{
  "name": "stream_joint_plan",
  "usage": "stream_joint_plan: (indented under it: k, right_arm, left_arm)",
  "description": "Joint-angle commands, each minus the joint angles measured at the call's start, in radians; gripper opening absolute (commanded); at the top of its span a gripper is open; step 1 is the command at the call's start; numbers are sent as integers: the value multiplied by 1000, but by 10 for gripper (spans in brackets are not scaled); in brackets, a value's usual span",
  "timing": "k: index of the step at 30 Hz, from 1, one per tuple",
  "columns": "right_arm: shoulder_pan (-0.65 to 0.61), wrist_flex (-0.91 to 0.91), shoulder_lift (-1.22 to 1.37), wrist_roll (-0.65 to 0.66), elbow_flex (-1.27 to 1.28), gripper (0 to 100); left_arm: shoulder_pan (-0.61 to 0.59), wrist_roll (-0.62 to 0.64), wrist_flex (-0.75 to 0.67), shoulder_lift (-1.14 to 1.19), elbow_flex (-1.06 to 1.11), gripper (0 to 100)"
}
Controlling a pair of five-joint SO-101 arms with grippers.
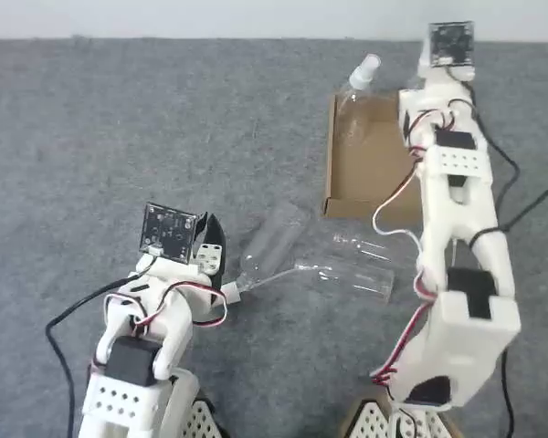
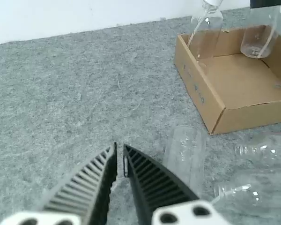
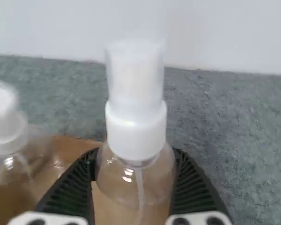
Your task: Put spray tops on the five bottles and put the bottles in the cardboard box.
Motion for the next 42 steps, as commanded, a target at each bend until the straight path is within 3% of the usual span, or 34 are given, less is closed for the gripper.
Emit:
stream_joint_plan:
  k: [1,9,36,42]
  right_arm:
    - [19,-27,31,-32,-126,6]
    - [19,-105,122,-44,-157,6]
    - [13,-114,176,-38,-153,9]
    - [-10,-107,176,-38,-152,165]
  left_arm:
    - [-5,-9,-35,-18,-12,11]
    - [-5,-9,-35,-18,-12,11]
    - [-5,-9,-35,-18,-10,11]
    - [-5,-9,-35,-18,-10,11]
